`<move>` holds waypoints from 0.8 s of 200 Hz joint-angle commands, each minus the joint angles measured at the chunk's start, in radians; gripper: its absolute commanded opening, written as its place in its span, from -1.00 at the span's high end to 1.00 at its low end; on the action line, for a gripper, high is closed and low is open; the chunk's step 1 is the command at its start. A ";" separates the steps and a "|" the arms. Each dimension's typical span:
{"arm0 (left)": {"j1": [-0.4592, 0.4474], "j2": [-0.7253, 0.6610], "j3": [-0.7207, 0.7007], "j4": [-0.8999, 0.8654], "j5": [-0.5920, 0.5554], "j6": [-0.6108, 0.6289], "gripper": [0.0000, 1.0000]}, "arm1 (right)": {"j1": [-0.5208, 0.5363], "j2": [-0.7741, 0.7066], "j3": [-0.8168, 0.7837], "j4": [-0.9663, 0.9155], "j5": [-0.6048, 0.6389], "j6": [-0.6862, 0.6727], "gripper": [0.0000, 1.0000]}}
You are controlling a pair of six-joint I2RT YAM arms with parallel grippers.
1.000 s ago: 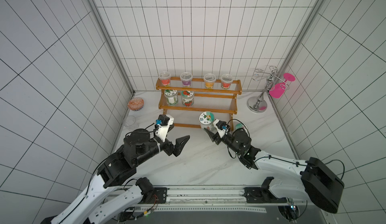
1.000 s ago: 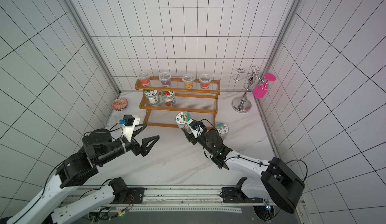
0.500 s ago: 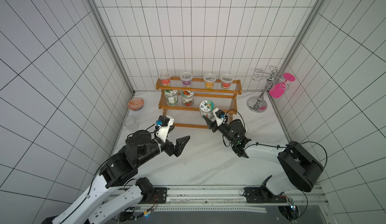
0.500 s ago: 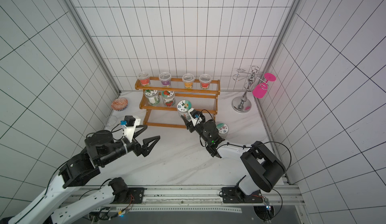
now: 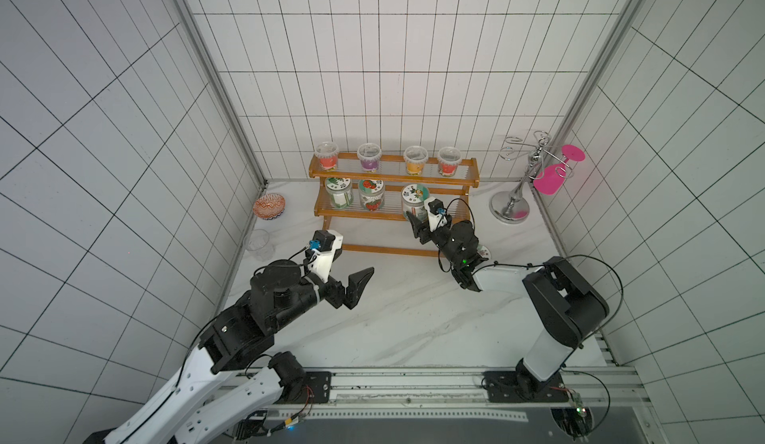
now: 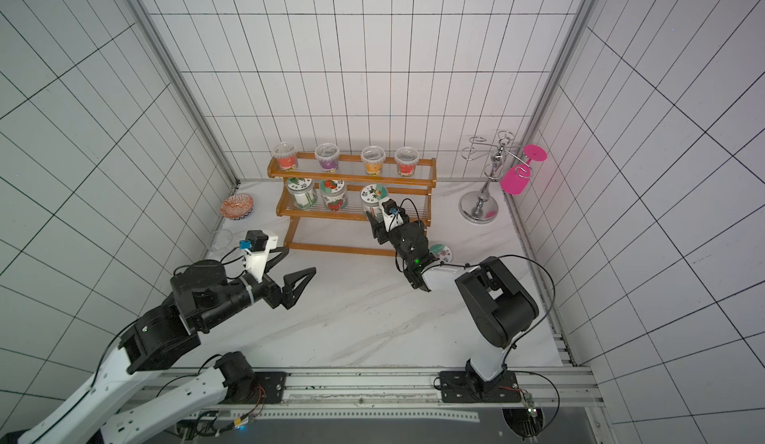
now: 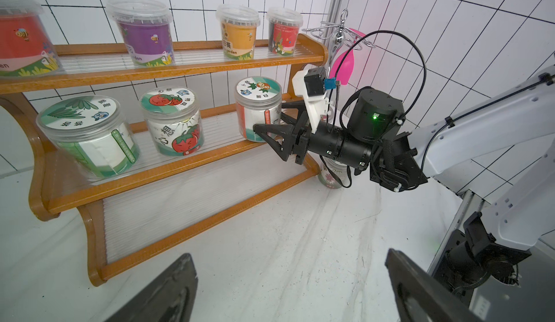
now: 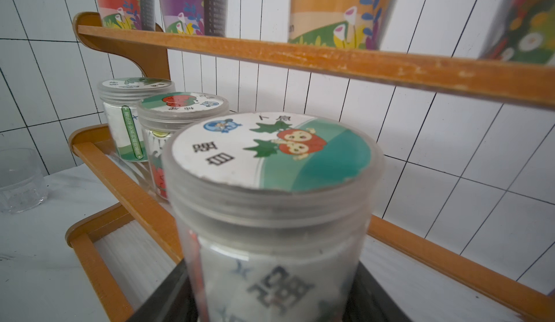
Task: Place the seed container on the shelf
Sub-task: Place the seed jar on the shelf.
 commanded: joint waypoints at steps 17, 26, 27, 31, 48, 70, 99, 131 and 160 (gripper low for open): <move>0.004 -0.003 -0.017 0.027 -0.035 0.017 -0.97 | -0.016 0.037 0.096 0.005 0.058 0.001 -0.12; 0.004 -0.003 -0.021 0.028 -0.043 0.018 -0.98 | -0.016 0.047 0.104 0.006 0.063 -0.007 -0.11; 0.004 -0.002 -0.022 0.027 -0.045 0.019 -0.97 | -0.016 0.048 0.104 0.006 0.064 -0.008 -0.11; 0.004 -0.001 -0.023 0.027 -0.048 0.020 -0.97 | -0.016 0.052 0.108 0.007 0.066 -0.010 -0.12; 0.004 0.000 -0.026 0.026 -0.048 0.020 -0.98 | -0.016 0.069 0.124 0.004 0.062 -0.024 -0.12; 0.004 -0.001 -0.027 0.027 -0.052 0.024 -0.98 | -0.017 0.087 0.143 -0.001 0.061 -0.024 -0.12; 0.004 -0.004 -0.027 0.026 -0.060 0.029 -0.98 | -0.019 0.105 0.161 -0.007 0.052 -0.018 -0.15; 0.004 -0.006 -0.029 0.024 -0.065 0.029 -0.97 | -0.019 0.119 0.184 -0.036 0.040 -0.013 -0.26; 0.004 -0.008 -0.029 0.024 -0.066 0.026 -0.98 | -0.020 0.123 0.206 -0.069 0.021 -0.008 -0.39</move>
